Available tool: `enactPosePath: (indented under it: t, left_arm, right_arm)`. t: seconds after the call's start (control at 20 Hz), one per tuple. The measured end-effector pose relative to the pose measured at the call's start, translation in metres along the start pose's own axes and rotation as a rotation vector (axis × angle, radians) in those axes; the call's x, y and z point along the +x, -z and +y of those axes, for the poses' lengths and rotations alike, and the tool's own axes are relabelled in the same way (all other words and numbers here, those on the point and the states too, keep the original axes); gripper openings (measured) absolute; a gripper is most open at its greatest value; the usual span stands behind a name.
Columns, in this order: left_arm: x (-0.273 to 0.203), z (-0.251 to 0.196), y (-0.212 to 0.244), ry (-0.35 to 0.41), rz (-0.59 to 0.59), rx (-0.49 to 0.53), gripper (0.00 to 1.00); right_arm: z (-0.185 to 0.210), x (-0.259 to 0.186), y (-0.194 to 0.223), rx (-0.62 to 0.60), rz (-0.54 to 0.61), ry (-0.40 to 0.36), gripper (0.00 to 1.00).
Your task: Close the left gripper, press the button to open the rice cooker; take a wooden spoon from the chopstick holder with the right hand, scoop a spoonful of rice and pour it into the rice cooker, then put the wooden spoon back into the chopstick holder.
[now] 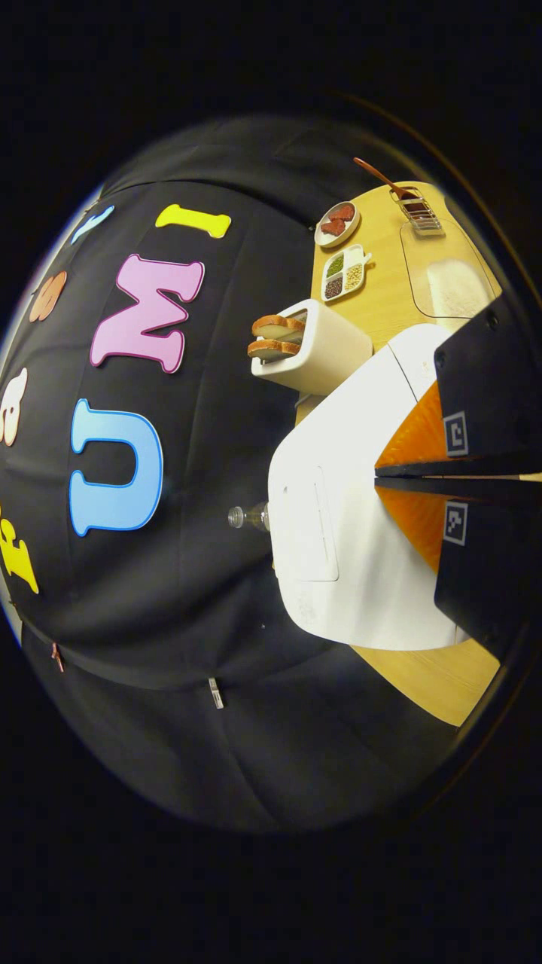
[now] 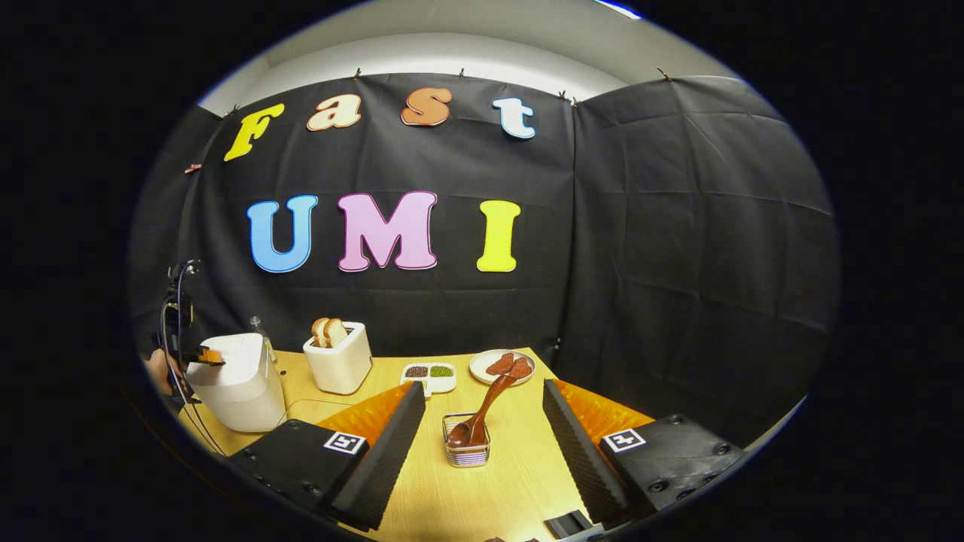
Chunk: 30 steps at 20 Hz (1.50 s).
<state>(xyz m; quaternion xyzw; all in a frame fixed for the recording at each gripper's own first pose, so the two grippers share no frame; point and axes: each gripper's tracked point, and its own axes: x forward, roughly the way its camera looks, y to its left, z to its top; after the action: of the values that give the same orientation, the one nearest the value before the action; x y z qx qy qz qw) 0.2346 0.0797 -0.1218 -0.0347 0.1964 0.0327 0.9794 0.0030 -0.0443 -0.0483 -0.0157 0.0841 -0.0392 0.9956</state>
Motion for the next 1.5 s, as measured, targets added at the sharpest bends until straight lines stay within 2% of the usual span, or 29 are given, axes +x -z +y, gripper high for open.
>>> enactPosePath:
  t: [0.25,0.35,0.5,0.7,0.9,1.1,1.15,1.2,1.3,1.35,1.45,1.5]
  left_arm:
    - [-0.004,-0.001,-0.003,-0.009,-0.008,0.024,0.08]
    - [-0.018,-0.002,-0.025,-0.022,-0.087,0.077,0.09]
    - [-0.062,-0.01,-0.071,-0.032,-0.274,0.144,0.1]
    - [-0.122,-0.039,-0.08,0.021,-0.35,0.123,0.48]
    - [-0.174,-0.064,-0.064,0.061,-0.37,0.048,0.48]
    - [-0.21,-0.084,-0.039,0.073,-0.353,0.05,0.46]
    - [-0.216,-0.092,-0.032,0.086,-0.343,0.035,0.57]
    - [-0.222,-0.099,-0.025,0.103,-0.332,0.018,0.58]
    - [-0.227,-0.105,-0.01,0.111,-0.306,-0.011,0.73]
    - [-0.227,-0.103,-0.003,0.097,-0.296,-0.022,0.87]
    - [-0.23,-0.099,0.009,0.069,-0.265,-0.041,0.96]
    - [-0.231,-0.095,0.014,0.05,-0.252,-0.05,0.95]
  right_arm:
    - [-0.001,0.003,0.005,0.032,0.01,0.002,0.98]
    - [-0.004,0.006,0.008,0.044,0.019,0.003,0.98]
    - [-0.009,0.014,0.01,0.053,0.018,0.011,0.98]
    - [-0.007,0.029,0.019,0.079,0.041,-0.002,0.99]
    - [-0.007,0.048,0.024,0.08,0.05,-0.019,0.99]
    - [-0.013,0.075,0.032,0.089,0.071,-0.025,0.98]
    - [-0.014,0.083,0.036,0.09,0.082,-0.027,0.98]
    - [-0.016,0.091,0.04,0.093,0.096,-0.029,0.98]
    - [-0.02,0.108,0.052,0.105,0.136,-0.033,0.99]
    - [-0.021,0.114,0.057,0.113,0.155,-0.032,0.99]
    - [-0.02,0.128,0.07,0.141,0.2,-0.042,0.99]
    - [-0.018,0.136,0.078,0.157,0.224,-0.05,0.98]
